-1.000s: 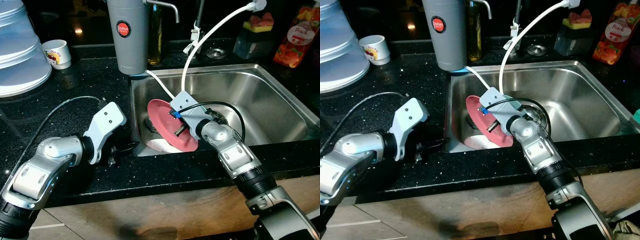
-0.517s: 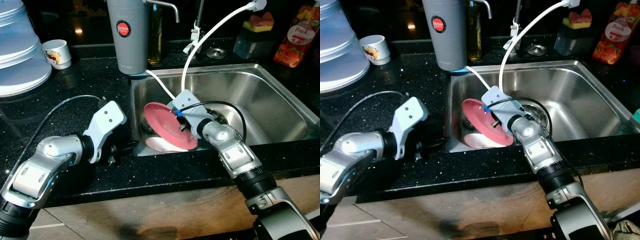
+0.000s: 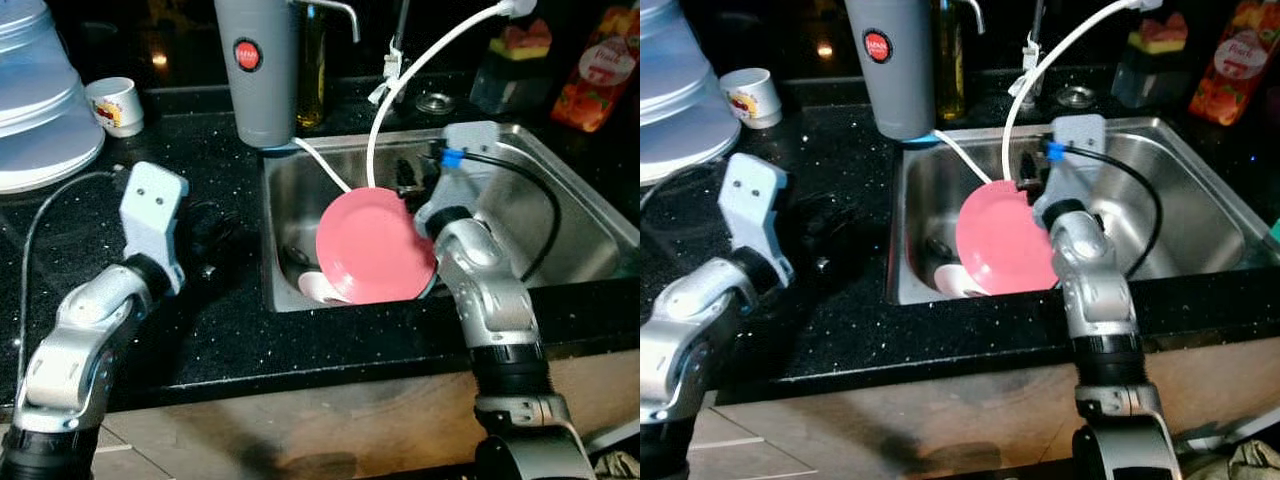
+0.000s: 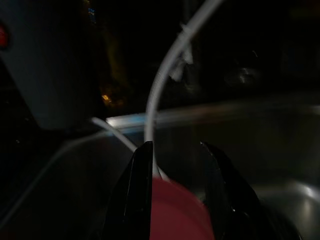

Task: Kitchen organization

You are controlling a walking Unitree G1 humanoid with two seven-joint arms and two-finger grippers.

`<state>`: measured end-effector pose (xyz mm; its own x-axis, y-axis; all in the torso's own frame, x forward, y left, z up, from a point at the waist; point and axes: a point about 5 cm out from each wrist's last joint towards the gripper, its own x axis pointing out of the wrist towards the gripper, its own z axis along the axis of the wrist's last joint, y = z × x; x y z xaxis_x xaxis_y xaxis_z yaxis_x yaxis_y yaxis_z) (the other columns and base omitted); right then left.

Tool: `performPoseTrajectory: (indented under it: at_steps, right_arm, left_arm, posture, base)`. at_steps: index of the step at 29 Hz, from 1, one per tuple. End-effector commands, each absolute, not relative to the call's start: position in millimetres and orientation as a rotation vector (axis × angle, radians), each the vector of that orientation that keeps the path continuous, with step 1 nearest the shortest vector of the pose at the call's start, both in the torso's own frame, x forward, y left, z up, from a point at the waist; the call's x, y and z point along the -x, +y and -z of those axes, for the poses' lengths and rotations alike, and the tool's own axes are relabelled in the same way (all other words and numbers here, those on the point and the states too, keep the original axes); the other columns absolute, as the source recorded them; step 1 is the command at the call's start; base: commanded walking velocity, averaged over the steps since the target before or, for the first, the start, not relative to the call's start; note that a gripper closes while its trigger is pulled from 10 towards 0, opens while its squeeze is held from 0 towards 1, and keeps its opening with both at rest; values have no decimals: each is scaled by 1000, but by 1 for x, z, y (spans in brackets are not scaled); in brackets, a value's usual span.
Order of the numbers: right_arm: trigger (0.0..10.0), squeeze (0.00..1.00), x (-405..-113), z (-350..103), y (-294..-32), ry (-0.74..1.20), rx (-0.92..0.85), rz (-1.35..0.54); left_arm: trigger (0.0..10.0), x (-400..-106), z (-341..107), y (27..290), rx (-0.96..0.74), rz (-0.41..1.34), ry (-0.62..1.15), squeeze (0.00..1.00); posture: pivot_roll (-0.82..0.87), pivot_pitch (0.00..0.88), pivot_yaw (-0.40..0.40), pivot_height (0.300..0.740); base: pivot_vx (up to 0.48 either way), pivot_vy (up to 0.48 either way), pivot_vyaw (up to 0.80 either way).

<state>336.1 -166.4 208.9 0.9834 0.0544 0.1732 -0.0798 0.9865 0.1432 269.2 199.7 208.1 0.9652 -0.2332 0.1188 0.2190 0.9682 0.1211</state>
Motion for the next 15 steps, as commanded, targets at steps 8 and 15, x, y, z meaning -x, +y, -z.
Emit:
performPoseTrajectory:
  at_steps: [8,15]
  right_arm:
    - [10000,0,-315,-194,-158,-93,41,-128]
    - [10000,0,-316,-173,-153,8,104,-183]
  left_arm:
    - [10000,-257,-205,213,-107,89,-182,0]
    - [10000,-263,-199,217,-87,108,-167,0]
  posture:
    - [24,48,28,740]
    - [26,42,25,740]
  base:
    - [0,0,0]
    - [0,0,0]
